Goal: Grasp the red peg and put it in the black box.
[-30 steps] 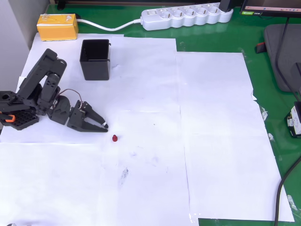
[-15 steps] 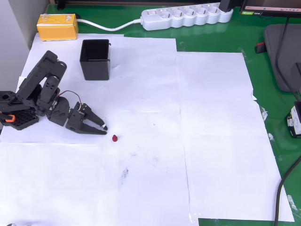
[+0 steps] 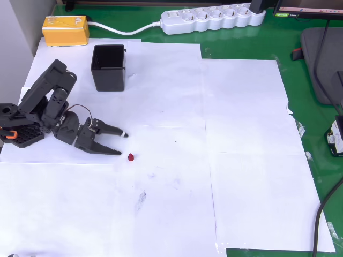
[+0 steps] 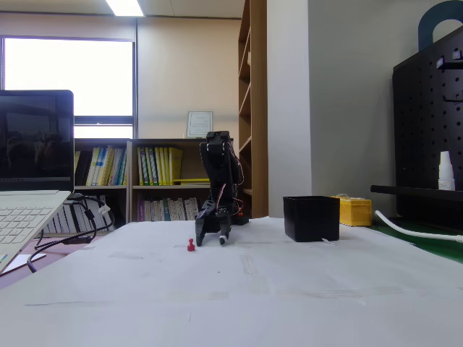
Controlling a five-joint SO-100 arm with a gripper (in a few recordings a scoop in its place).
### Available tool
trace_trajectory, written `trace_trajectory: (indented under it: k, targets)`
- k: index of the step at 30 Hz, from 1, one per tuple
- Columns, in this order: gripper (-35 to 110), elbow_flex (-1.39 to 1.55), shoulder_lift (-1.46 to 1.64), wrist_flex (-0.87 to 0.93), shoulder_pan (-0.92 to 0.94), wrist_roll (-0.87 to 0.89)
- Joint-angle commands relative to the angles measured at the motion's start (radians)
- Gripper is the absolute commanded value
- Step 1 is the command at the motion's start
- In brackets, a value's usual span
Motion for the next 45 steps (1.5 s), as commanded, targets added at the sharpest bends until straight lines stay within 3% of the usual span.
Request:
trace_trajectory:
  k: [1, 18, 28, 45]
  targets:
    - [34, 0.014, 0.015, -0.017, 0.014, -0.011]
    - [34, 0.100, 0.023, 0.009, 0.029, -0.041]
    - [34, 0.057, -0.112, 0.149, 0.031, -0.127]
    - [34, 0.123, -0.064, 0.109, 0.078, -0.091]
